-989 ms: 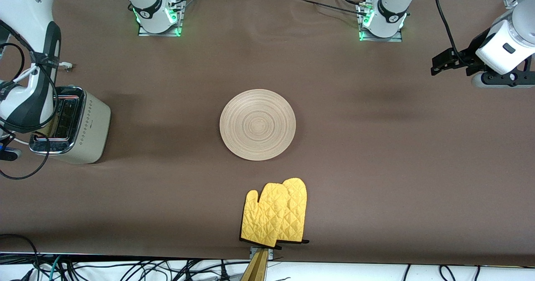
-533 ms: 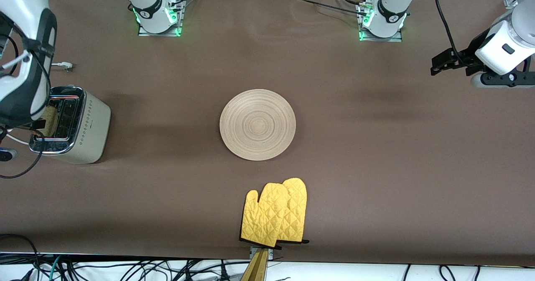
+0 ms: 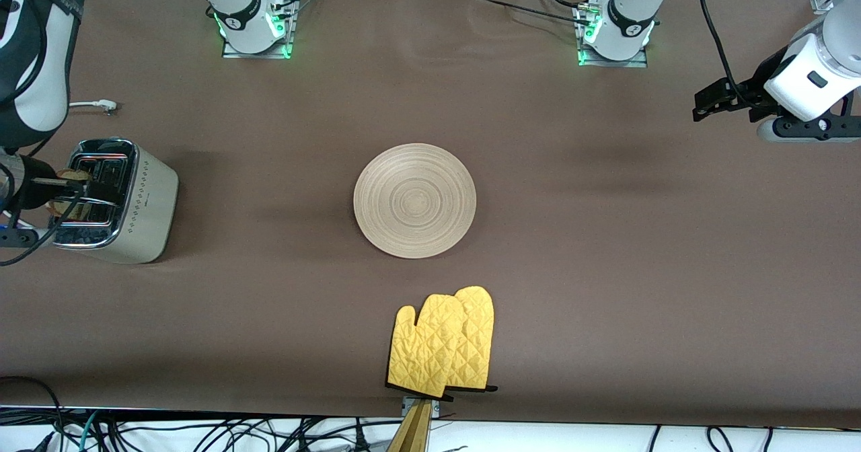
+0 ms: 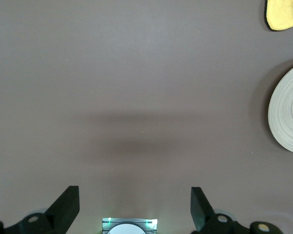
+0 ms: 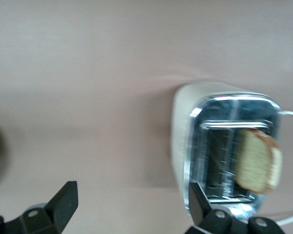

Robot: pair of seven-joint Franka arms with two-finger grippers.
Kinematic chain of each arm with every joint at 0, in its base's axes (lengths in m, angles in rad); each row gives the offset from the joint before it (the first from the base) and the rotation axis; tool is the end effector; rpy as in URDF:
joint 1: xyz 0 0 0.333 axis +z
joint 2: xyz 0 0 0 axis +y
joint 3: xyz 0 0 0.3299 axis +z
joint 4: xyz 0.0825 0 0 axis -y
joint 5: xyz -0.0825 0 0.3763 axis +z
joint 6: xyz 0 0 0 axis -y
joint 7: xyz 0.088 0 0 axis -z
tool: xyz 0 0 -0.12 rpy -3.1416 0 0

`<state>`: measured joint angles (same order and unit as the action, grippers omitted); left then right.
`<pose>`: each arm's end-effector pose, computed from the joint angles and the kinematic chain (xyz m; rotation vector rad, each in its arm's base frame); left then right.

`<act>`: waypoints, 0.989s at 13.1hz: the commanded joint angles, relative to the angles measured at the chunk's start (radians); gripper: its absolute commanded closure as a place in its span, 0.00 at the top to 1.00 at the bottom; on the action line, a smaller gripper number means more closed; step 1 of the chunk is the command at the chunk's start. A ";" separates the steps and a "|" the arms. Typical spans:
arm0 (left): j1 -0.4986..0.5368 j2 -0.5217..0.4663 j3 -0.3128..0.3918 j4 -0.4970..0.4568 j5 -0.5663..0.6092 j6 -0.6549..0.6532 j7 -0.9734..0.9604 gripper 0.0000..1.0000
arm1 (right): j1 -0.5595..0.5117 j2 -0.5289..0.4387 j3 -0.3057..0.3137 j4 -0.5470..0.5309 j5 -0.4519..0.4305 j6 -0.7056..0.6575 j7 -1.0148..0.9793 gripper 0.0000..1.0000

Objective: Move plate and put bread in toaster

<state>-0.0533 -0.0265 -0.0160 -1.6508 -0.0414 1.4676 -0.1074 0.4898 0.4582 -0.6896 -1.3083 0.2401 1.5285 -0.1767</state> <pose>0.5205 -0.0416 0.5951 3.1041 0.0576 -0.2484 0.6526 -0.0126 0.5121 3.1119 0.0038 -0.2265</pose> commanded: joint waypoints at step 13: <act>0.004 0.002 -0.002 0.012 -0.002 -0.015 -0.001 1.00 | -0.367 -0.229 0.589 -0.106 -0.229 0.031 0.033 1.00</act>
<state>-0.0534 -0.0263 -0.0160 -1.6508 -0.0414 1.4672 -0.1074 0.1980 0.3102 -0.2039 -1.3239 0.0584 1.5134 -0.1659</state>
